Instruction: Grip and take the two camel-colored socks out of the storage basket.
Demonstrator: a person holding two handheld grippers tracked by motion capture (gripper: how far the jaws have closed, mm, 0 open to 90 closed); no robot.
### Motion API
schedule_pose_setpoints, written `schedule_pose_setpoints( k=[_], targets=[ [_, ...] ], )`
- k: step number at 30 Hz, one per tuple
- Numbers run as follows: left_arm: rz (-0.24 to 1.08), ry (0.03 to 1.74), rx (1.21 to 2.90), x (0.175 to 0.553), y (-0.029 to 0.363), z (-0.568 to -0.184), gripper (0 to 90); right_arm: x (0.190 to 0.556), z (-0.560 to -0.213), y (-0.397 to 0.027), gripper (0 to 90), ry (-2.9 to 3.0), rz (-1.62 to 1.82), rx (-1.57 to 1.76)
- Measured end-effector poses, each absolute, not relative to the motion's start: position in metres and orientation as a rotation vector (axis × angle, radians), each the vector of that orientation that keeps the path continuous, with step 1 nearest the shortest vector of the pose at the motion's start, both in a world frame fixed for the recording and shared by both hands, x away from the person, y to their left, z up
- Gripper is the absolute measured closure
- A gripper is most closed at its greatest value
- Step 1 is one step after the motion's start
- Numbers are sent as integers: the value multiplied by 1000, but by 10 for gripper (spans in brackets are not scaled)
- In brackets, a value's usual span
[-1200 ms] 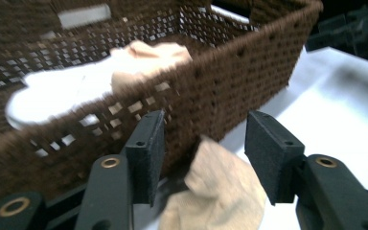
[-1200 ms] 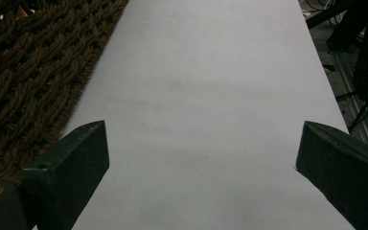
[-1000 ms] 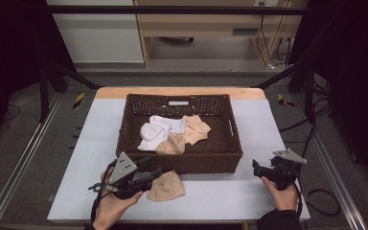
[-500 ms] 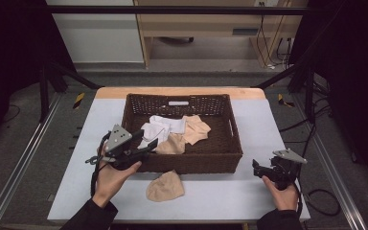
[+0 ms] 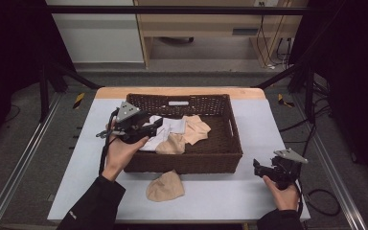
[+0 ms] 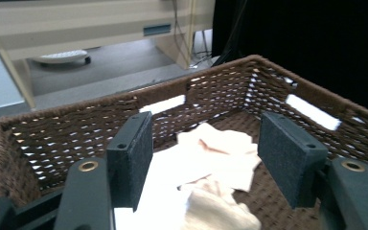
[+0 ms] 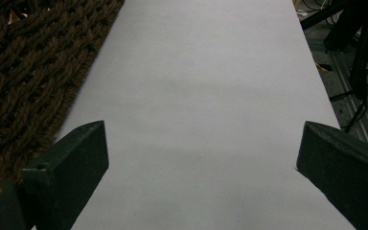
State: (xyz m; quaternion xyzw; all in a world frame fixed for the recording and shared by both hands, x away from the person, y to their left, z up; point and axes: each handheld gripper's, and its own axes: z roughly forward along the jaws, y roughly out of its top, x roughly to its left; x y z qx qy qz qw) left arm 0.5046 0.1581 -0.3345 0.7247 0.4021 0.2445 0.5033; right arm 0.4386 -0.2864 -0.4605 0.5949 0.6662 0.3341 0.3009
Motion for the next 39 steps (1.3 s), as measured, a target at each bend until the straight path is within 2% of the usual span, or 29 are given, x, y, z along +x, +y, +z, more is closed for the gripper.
schedule_pose_setpoints(
  k=[6,13,18,24,30,39],
  targets=[
    [589,984,1775,526,148,-341,362,439,-461,-287,41,1769,887,1579],
    [562,987,1877,547,133,-368,363,440,-461,-287,41,1768,887,1578],
    [576,957,1878,551,129,-372,400,440,-461,-287,41,1769,888,1578],
    [577,987,1934,561,125,-388,389,440,-461,-287,41,1769,888,1577],
    [541,999,2022,567,117,-412,392,441,-462,-287,41,1774,882,1583],
    [529,984,2151,567,108,-425,397,441,-462,-286,41,1775,883,1587]
  ],
)
